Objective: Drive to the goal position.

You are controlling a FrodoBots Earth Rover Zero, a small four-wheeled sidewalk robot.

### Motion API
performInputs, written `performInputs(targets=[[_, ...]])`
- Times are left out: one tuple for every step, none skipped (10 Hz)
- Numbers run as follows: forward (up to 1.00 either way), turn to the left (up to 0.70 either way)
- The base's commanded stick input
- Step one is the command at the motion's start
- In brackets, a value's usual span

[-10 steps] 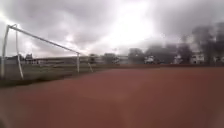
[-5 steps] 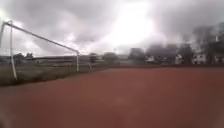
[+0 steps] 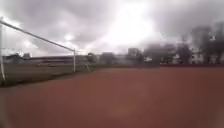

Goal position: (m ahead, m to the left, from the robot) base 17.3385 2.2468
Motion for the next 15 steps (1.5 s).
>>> performInputs(targets=[[0.70,0.00],[0.70,0.00],[0.70,0.00],[0.70,0.00],[0.70,0.00],[0.70,0.00],[0.70,0.00],[0.70,0.00],[0.70,0.00],[0.70,0.00],[0.70,0.00],[0.70,0.00],[0.70,0.00],[0.70,0.00],[0.70,0.00]])
